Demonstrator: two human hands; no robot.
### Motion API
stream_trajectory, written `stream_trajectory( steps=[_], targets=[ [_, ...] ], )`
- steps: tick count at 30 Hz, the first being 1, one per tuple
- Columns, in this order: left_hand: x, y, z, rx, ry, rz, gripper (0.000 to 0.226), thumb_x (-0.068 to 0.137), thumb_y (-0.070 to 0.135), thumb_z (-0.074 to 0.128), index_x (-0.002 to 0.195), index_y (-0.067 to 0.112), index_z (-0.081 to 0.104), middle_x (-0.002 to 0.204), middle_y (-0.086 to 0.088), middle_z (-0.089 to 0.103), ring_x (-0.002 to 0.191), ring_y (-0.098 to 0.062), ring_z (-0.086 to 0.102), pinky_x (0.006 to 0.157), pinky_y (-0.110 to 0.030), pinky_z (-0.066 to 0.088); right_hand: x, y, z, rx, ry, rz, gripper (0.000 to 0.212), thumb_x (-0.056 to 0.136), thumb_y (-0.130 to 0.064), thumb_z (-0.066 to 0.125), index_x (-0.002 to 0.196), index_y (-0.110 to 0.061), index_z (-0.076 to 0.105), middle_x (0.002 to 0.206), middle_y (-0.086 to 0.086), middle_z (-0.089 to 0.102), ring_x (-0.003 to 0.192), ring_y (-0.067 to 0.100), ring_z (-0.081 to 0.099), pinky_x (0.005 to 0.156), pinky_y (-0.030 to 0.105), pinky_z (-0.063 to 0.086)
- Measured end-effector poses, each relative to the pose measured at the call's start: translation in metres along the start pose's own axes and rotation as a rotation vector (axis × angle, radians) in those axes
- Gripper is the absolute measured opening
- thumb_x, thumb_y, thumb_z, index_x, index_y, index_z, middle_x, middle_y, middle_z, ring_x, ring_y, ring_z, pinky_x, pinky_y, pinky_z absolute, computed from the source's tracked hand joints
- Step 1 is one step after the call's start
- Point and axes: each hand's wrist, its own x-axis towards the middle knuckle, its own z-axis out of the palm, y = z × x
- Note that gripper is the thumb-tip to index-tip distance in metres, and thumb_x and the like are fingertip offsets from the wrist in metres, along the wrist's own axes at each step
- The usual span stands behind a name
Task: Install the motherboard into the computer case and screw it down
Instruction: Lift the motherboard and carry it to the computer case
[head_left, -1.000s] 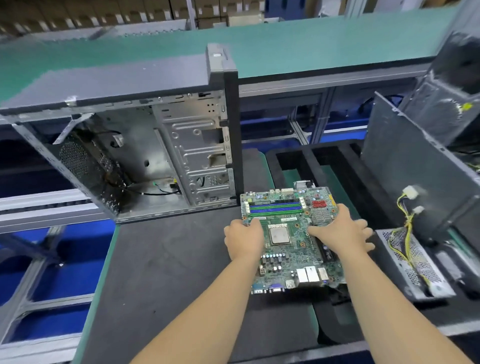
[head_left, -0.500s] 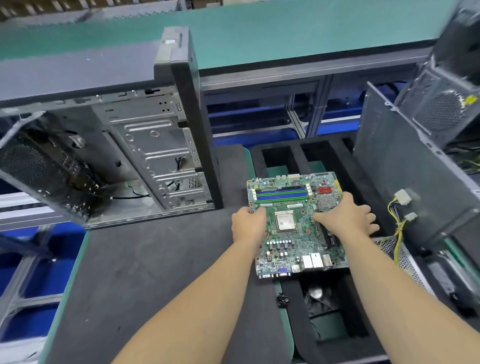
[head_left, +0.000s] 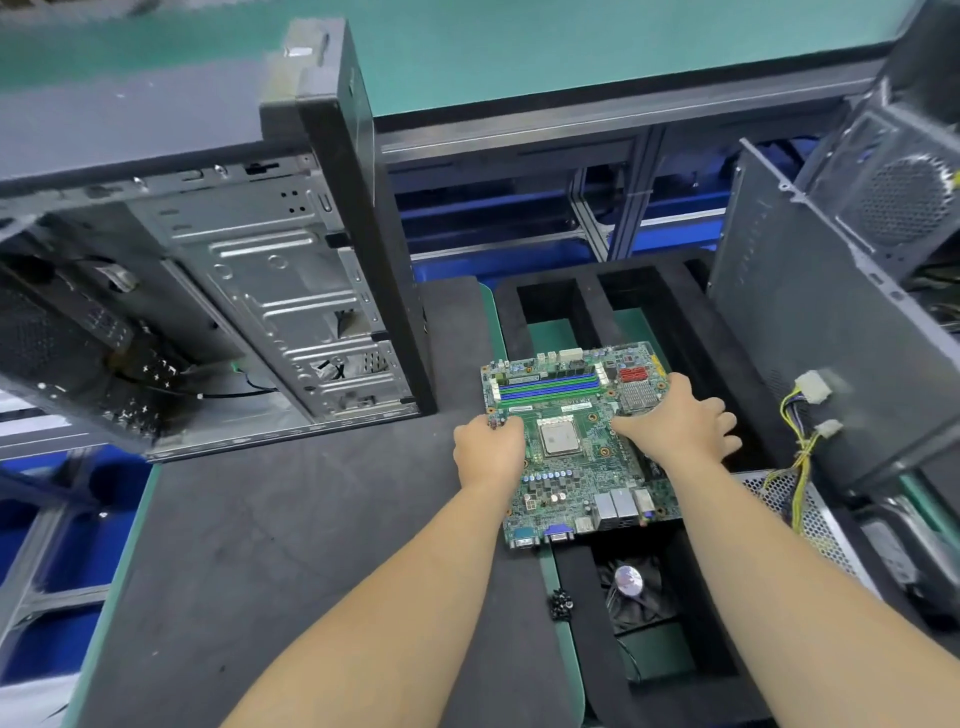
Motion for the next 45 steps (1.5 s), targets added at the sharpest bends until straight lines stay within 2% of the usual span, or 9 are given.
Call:
stream_trajectory(
  steps=[4, 8, 16, 18, 21, 25, 30, 39, 45],
  targets=[
    [0.002, -0.005, 0.001, -0.025, -0.025, 0.018, 0.034, 0.086, 0.021, 0.049, 0.101, -0.009, 0.054, 0.137, -0.031, 0.045, 0.084, -0.048, 0.055, 0.066, -0.053, 0.049, 0.000, -0.001, 0.002, -0.007, 0.009, 0.006, 0.101, 0.067, -0.064, 0.083, 0.148, -0.028, 0.035, 0.141, 0.024, 0.043, 0.130, 0.043, 0.038, 0.103, 0.055, 0.035],
    [0.001, -0.009, 0.000, -0.015, -0.023, 0.015, 0.054, 0.087, 0.021, 0.049, 0.132, -0.008, 0.041, 0.141, -0.029, 0.042, 0.108, -0.044, 0.051, 0.078, -0.060, 0.050, -0.001, -0.002, 0.002, 0.019, 0.002, 0.014, 0.097, 0.069, -0.060, 0.084, 0.146, -0.025, 0.036, 0.142, 0.023, 0.040, 0.130, 0.043, 0.036, 0.101, 0.057, 0.037],
    [-0.005, -0.004, 0.002, -0.068, -0.026, 0.065, 0.050, 0.089, 0.023, 0.049, 0.131, -0.004, 0.046, 0.129, -0.029, 0.053, 0.074, -0.026, 0.066, 0.057, -0.042, 0.050, -0.005, -0.009, -0.016, -0.013, 0.128, -0.042, 0.095, 0.069, -0.058, 0.085, 0.145, -0.027, 0.038, 0.138, 0.024, 0.041, 0.129, 0.042, 0.035, 0.099, 0.055, 0.038],
    [-0.006, -0.003, 0.006, -0.092, -0.042, 0.068, 0.035, 0.090, 0.022, 0.050, 0.116, 0.000, 0.055, 0.094, -0.024, 0.063, 0.041, -0.004, 0.047, 0.047, -0.025, 0.036, -0.003, -0.009, -0.024, -0.033, 0.166, -0.058, 0.091, 0.069, -0.057, 0.086, 0.141, -0.025, 0.041, 0.136, 0.024, 0.042, 0.126, 0.043, 0.037, 0.099, 0.054, 0.038],
    [-0.004, -0.007, 0.014, -0.101, -0.060, 0.049, 0.038, 0.091, 0.022, 0.050, 0.123, 0.002, 0.053, 0.066, -0.008, 0.048, 0.032, -0.004, 0.035, 0.041, -0.019, 0.028, 0.001, -0.002, -0.028, -0.037, 0.138, -0.039, 0.089, 0.070, -0.056, 0.086, 0.141, -0.026, 0.040, 0.137, 0.023, 0.041, 0.127, 0.043, 0.036, 0.099, 0.054, 0.038],
    [-0.009, -0.005, 0.018, -0.044, -0.109, 0.080, 0.051, 0.092, 0.027, 0.051, 0.142, 0.016, 0.045, 0.079, 0.002, 0.057, 0.053, -0.008, 0.049, 0.050, -0.023, 0.039, 0.001, 0.014, -0.020, -0.021, 0.089, 0.004, 0.090, 0.070, -0.055, 0.086, 0.141, -0.025, 0.040, 0.138, 0.024, 0.040, 0.129, 0.043, 0.035, 0.100, 0.056, 0.038],
    [-0.012, 0.002, 0.019, 0.101, -0.102, 0.105, 0.051, 0.092, 0.026, 0.051, 0.141, 0.017, 0.041, 0.125, -0.010, 0.056, 0.112, -0.032, 0.059, 0.086, -0.047, 0.055, 0.004, 0.017, -0.020, -0.031, 0.028, 0.027, 0.092, 0.071, -0.055, 0.085, 0.144, -0.025, 0.036, 0.141, 0.023, 0.038, 0.131, 0.042, 0.034, 0.103, 0.055, 0.035],
    [-0.006, -0.001, 0.009, 0.139, -0.094, 0.133, 0.051, 0.095, 0.028, 0.053, 0.142, 0.017, 0.039, 0.135, -0.005, 0.047, 0.116, -0.028, 0.054, 0.096, -0.047, 0.050, 0.004, 0.015, -0.020, -0.123, -0.010, 0.041, 0.097, 0.075, -0.068, 0.077, 0.149, -0.025, 0.031, 0.147, 0.020, 0.033, 0.133, 0.041, 0.032, 0.106, 0.057, 0.031],
    [-0.001, -0.008, -0.011, 0.106, -0.001, 0.211, 0.026, 0.100, 0.034, 0.044, 0.118, 0.019, 0.056, 0.118, -0.001, 0.057, 0.109, -0.023, 0.055, 0.090, -0.039, 0.047, -0.015, -0.027, -0.016, 0.126, 0.235, -0.272, 0.050, 0.101, -0.057, 0.045, 0.116, -0.015, 0.067, 0.125, 0.017, 0.056, 0.118, 0.038, 0.046, 0.097, 0.052, 0.037]
  ],
)
